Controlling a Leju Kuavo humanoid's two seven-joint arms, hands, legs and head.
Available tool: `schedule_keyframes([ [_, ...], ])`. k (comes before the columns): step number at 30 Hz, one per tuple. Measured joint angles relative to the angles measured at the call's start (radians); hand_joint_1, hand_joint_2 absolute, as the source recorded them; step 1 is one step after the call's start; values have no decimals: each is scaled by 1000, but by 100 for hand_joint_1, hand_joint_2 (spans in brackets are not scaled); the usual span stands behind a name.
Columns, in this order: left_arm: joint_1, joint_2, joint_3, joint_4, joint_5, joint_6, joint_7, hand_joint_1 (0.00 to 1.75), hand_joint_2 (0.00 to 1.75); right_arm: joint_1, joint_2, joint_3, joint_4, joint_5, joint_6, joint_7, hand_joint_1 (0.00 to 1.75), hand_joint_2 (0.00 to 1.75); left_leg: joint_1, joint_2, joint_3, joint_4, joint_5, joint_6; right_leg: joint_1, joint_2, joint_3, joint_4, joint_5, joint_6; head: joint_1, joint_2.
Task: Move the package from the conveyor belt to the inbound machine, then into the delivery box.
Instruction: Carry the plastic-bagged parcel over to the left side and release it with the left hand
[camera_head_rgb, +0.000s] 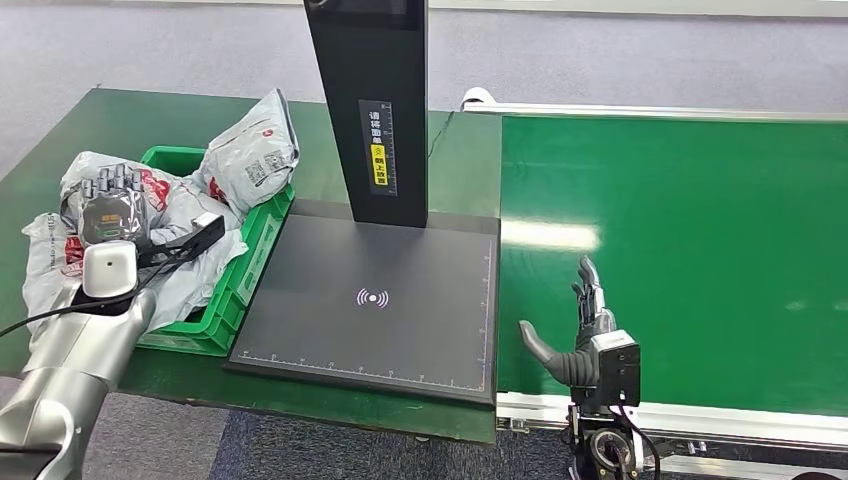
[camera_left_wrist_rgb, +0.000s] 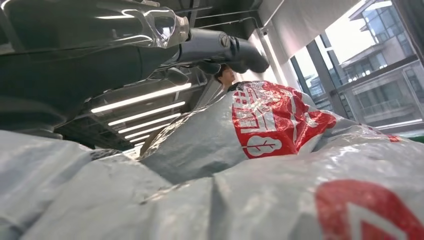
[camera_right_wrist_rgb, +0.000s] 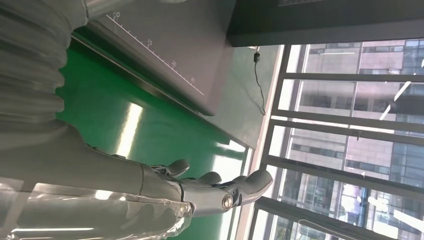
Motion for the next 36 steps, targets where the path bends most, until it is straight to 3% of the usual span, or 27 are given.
schedule_keyframes([
  [10, 116, 30, 7, -172, 0, 30, 35, 0, 175, 20, 2, -4, -19, 3, -1, -2, 0, 175, 0, 0, -1, 0, 0, 0, 0, 0, -1, 0, 0, 0, 0, 0],
  [23, 183, 35, 11, -303, 0, 46, 7, 0, 175, 34, 5, -10, -54, 5, 8, -3, 0, 175, 0, 0, -2, 0, 0, 0, 0, 0, -2, 0, 0, 0, 0, 0],
  [26, 191, 16, 40, -324, 13, 122, -40, 0, 175, 41, 7, -14, -66, 7, 11, -3, 0, 175, 0, 0, -2, 0, 0, 0, 0, 0, -2, 0, 0, 0, 0, 0],
  [31, 221, -45, 121, -399, 100, 334, -161, 0, 175, 54, 10, -19, -88, 8, 13, -3, 0, 175, 0, 0, -2, 0, -1, 0, 0, 0, -2, 0, 0, 0, 0, 0],
  [36, 307, -121, 178, -541, 244, 555, -358, 0, 175, 58, 14, -20, -100, 8, 14, -3, 0, 175, 0, 0, -2, 0, -2, 0, 0, 0, -3, 0, -1, 0, 0, 0],
])
